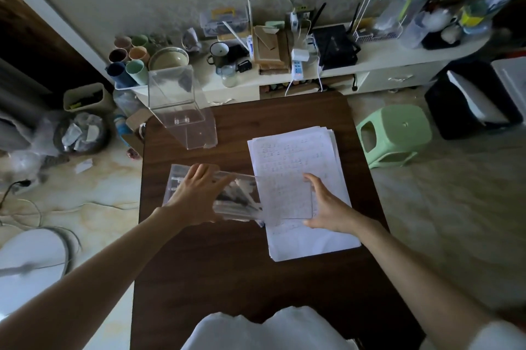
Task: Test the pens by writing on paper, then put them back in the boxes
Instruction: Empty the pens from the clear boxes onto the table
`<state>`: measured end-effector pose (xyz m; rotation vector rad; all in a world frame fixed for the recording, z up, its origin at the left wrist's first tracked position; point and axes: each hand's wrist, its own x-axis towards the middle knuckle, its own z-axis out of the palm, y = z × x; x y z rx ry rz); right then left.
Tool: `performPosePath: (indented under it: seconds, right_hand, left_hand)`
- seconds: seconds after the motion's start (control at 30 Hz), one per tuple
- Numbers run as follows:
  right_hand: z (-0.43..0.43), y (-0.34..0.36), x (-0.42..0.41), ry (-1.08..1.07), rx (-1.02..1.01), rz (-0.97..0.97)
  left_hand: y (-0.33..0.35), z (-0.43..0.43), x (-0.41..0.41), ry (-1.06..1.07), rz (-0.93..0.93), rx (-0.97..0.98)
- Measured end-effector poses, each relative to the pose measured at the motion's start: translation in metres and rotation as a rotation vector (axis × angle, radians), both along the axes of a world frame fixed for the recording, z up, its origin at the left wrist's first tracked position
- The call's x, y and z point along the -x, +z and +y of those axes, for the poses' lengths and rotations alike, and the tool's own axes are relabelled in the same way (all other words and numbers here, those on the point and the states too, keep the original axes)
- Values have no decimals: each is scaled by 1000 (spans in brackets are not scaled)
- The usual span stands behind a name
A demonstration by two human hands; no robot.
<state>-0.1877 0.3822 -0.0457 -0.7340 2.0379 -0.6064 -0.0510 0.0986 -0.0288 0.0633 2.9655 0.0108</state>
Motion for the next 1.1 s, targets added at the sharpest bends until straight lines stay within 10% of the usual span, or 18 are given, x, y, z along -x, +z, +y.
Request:
performPosePath:
  seconds: [1.1]
  right_hand:
    - [-36,13,-13,-63,262,113]
  left_hand:
    - [88,-36,-2,-44,242,31]
